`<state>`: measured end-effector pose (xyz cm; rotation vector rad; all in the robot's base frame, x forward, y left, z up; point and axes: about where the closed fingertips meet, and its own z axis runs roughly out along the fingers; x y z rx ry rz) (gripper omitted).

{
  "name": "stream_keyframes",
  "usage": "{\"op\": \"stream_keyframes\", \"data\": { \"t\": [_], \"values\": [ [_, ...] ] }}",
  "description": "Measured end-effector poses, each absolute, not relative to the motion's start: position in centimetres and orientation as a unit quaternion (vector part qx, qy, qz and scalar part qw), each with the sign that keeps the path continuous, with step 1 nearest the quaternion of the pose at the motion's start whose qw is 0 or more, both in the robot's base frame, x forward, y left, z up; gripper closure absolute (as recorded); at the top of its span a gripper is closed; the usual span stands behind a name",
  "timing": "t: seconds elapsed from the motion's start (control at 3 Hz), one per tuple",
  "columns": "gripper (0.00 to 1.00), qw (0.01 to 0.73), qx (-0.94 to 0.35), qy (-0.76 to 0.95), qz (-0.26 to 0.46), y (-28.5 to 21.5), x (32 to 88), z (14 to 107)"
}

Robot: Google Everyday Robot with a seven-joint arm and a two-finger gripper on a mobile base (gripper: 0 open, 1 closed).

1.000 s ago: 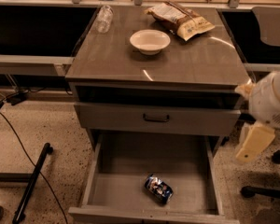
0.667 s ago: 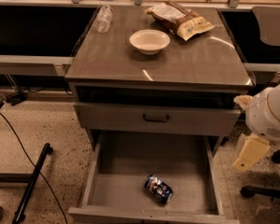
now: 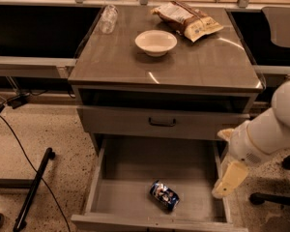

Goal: Pick pepsi can from middle drawer and place on counter

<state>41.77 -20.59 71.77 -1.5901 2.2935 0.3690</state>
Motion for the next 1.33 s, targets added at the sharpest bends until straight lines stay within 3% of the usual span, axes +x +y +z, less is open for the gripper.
{"op": "stream_keyframes", "data": {
  "t": [0.33, 0.67, 1.33],
  "values": [
    [0.0, 0.206, -0.533, 0.805, 0.158, -20.0, 41.2, 66.4],
    [0.0, 0.248, -0.572, 0.773, 0.118, -21.6, 42.1, 68.3],
    [0.0, 0.252, -0.577, 0.766, 0.128, -20.9, 42.8, 64.7]
  ]
}}
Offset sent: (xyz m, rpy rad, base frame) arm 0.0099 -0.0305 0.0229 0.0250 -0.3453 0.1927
